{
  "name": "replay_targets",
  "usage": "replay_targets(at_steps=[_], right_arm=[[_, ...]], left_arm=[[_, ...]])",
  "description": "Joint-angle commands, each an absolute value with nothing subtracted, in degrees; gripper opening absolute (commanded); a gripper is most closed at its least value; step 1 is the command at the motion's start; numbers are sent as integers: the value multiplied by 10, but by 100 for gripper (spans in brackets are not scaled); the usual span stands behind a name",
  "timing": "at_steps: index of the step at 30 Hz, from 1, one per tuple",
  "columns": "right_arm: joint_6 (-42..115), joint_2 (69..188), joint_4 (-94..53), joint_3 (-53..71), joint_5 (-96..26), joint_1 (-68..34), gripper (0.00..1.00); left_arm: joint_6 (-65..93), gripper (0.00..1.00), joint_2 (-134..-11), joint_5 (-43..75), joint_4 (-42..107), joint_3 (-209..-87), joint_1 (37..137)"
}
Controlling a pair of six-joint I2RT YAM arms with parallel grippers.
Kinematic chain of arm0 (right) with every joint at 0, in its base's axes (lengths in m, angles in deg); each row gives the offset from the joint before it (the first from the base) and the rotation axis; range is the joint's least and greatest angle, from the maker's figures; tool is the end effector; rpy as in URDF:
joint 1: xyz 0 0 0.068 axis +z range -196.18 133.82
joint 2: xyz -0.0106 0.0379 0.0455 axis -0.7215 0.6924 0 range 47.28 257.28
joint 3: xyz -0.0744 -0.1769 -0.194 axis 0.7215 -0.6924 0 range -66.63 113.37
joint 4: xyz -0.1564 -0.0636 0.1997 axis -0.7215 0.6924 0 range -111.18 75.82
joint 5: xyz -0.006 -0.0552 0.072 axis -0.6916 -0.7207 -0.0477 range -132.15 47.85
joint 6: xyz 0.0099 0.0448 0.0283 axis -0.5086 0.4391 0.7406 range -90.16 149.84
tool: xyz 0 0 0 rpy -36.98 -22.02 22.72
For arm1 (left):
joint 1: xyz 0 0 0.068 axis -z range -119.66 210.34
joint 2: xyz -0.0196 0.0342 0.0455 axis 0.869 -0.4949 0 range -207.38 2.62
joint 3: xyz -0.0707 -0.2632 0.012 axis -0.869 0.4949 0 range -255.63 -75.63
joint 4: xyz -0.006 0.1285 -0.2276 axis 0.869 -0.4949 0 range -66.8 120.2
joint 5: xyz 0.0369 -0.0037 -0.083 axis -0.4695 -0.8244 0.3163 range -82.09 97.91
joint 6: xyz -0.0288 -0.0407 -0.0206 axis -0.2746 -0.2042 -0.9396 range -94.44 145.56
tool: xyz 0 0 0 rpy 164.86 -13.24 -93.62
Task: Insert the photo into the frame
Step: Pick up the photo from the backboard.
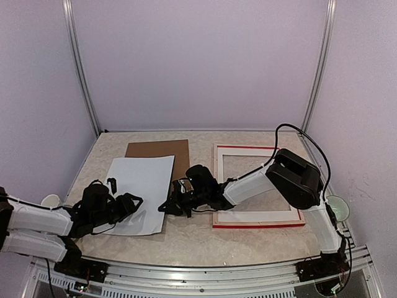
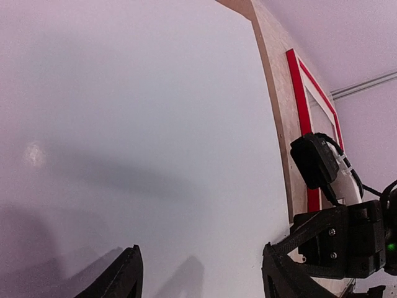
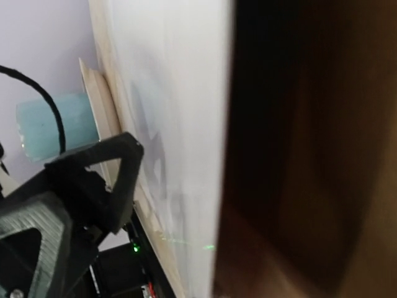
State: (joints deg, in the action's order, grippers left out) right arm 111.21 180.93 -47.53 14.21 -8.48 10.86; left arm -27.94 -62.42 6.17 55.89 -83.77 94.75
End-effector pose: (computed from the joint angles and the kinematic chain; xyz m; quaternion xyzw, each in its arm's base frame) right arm 0.2506 0.4227 0.0995 -0.0224 -0.8276 -0.5586 0.0512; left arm 0.1544 -0.1044 0.1236 -0.1518 0.8578 -0.3312 0.3625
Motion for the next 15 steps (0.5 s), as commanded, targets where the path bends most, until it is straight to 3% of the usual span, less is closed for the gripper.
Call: replay_targets(at_steps=[1, 15], right_arm=[[1057, 1744, -417, 122, -69, 87, 0], [896, 1613, -226, 70, -21, 10, 0]], left_arm=[[-262, 66, -598, 57, 525, -862, 954], [-256, 67, -583, 51, 510, -865, 958]])
